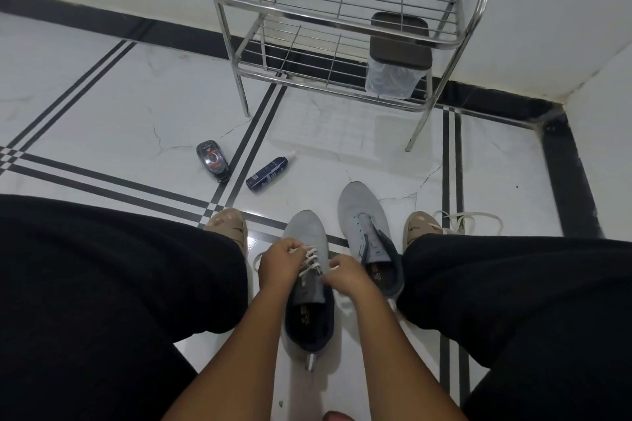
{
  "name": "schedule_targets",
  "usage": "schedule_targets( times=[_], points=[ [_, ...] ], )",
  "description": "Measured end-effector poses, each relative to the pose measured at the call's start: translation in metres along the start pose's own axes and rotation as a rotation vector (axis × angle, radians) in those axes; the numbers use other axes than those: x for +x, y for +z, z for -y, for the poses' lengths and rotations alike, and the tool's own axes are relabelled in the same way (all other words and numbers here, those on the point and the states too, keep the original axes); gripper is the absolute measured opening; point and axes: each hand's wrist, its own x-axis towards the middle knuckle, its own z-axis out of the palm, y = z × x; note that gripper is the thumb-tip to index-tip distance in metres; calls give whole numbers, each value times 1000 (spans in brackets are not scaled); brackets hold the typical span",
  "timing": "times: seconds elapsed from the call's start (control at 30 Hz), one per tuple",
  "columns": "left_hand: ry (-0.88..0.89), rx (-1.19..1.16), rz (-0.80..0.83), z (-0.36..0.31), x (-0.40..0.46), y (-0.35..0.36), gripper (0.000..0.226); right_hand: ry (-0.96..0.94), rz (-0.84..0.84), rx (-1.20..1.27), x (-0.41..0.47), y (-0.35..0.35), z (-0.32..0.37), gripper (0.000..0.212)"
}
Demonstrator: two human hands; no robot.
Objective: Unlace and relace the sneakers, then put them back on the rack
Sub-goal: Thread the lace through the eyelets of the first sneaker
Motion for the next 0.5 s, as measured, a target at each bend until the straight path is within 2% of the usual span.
schedule_targets(
  times=[0.17, 0.37, 0.5],
  points=[
    [-12, 119, 62, 6, -8, 11, 11, 11, -48, 19, 0, 22, -14, 20],
    [-64, 300, 58, 10, -12, 21, 13, 56, -5, 194, 30, 32, -35, 26],
    [-55, 312, 30, 11, -14, 26, 17, 68, -3, 264, 28, 34, -36, 31]
  ],
)
